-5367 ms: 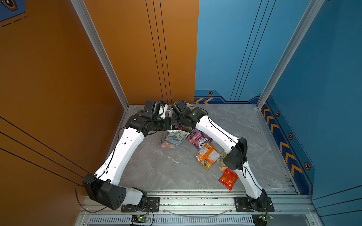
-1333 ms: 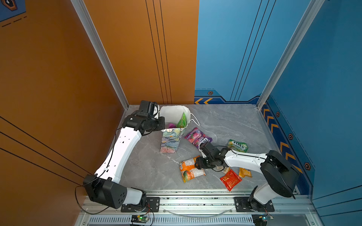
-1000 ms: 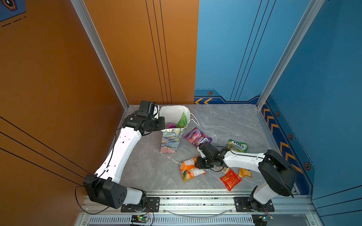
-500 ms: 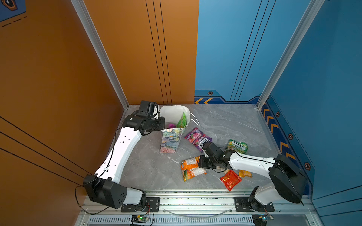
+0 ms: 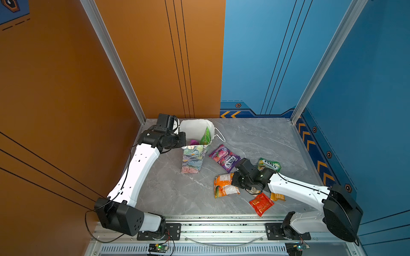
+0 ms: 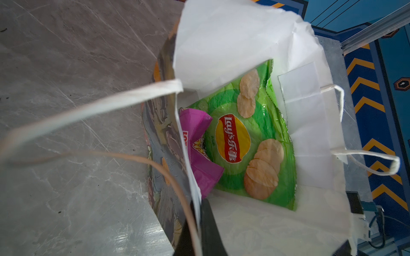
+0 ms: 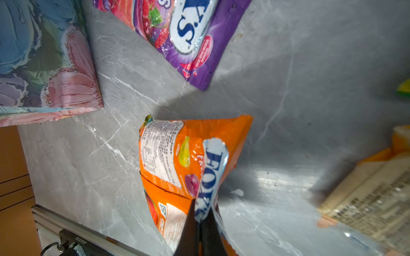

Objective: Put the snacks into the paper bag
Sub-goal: 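Close the right gripper on the orange Fox's bag's edge and lift, then carry the orange Fox's bag with the right gripper over the paper bag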

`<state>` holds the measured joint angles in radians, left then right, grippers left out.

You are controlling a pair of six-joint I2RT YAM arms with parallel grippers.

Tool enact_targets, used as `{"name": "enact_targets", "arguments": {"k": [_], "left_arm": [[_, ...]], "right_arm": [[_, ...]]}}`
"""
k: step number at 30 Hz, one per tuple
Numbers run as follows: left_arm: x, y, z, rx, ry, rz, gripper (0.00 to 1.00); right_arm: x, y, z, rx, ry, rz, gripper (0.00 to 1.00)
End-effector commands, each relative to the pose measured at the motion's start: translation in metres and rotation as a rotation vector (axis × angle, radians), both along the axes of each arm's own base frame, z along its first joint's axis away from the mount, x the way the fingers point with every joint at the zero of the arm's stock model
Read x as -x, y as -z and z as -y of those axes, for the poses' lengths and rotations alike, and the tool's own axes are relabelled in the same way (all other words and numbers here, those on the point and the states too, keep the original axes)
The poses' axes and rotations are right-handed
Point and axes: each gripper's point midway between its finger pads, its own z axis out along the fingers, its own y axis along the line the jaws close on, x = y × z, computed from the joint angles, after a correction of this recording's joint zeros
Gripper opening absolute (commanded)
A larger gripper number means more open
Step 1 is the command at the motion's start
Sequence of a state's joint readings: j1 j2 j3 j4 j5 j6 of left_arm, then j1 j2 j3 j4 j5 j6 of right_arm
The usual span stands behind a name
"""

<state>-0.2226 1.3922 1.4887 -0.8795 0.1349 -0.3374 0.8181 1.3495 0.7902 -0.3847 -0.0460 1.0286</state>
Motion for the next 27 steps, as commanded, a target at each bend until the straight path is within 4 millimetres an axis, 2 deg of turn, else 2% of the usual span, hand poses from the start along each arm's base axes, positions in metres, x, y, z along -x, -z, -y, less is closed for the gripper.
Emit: {"name": "enact_targets", "arguments": {"k": [1,3,7,11,14,22,27], "left_arm": [[-0.013,-0.014,-0.002,0.004,-0.016,0.076,0.01],[-0.013,-0.013,-0.002,0.006,-0.015,0.074,0.01],[-0.012,-0.014,-0.001,0.007,-0.011,0.077,0.01],[-0.012,-0.015,-0.001,0.011,-0.011,0.078,0.01],[-0.012,-0.014,0.000,0.017,-0.008,0.072,0.01],[-0.012,-0.013,0.003,0.022,0.002,0.063,0.02],[-0.011,-0.016,0.004,0.028,0.010,0.069,0.01]], "right_arm": [[-0.014,-0.029,0.010,0.017,0.053,0.088,0.00],[-0.019,-0.040,0.015,0.030,0.056,0.121,0.00],[-0.027,-0.056,0.041,0.098,0.081,0.146,0.00],[-0.040,-0.078,0.048,0.013,0.105,0.207,0.00],[-0.055,-0.104,0.055,-0.030,0.140,0.263,0.00],[-0.093,-0.173,0.058,-0.119,0.217,0.427,0.00],[-0.107,-0.201,0.057,-0.131,0.242,0.484,0.00]]}}
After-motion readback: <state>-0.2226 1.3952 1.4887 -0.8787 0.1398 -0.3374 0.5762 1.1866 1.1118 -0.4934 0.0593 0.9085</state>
